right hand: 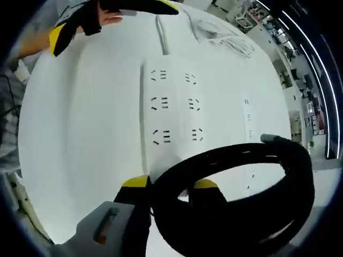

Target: Straighten the power strip on the desk, plug the charger into it

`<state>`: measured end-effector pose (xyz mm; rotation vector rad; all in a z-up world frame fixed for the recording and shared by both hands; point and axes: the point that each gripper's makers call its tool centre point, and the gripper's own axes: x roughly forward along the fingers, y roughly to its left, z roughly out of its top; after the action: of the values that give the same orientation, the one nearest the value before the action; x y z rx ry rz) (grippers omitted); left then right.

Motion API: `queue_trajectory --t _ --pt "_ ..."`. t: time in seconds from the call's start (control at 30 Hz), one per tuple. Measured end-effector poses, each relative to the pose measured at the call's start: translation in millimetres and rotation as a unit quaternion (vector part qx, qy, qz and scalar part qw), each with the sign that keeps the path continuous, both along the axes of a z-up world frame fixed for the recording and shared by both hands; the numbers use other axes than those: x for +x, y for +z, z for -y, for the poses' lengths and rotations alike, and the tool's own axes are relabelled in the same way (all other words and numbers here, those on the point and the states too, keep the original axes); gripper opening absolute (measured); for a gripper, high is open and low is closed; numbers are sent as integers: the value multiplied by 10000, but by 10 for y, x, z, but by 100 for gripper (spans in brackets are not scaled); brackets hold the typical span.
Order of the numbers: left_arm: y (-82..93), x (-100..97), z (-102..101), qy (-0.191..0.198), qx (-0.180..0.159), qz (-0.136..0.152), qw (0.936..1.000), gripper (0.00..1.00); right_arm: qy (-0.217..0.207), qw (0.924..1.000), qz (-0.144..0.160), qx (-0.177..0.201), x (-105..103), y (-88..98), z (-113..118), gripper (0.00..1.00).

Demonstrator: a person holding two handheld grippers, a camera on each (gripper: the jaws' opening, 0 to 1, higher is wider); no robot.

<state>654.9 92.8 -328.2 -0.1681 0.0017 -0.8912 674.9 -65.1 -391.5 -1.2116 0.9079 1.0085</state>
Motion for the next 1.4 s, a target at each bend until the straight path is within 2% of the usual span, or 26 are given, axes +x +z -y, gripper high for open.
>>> queue_trajectory --t 0.27,0.4,0.57,0.73,0.9,1.03,1.3,1.4 --pt "-26 31 6 40 115 31 9999 97 197 9994 70 258 19 15 -24 25" --pt "-12 28 9 43 135 63 9999 97 105 9993 54 353 33 9 -29 37" --pt "-7 21 18 29 130 65 9999 97 116 9990 55 430 35 -8 -43 41" --pt "-25 16 22 33 159 53 9999 97 83 9987 100 496 51 -6 -35 52" --pt "-56 14 29 84 319 114 9994 97 92 9983 140 559 41 -2 -16 59" --pt "-79 -18 53 99 489 192 9986 98 79 9979 145 626 11 -15 -4 61" --pt "-124 -37 71 130 757 290 9966 99 48 9965 219 805 19 -65 13 78" --pt "-130 -29 65 163 792 303 9963 99 94 9961 285 832 85 -63 23 80"
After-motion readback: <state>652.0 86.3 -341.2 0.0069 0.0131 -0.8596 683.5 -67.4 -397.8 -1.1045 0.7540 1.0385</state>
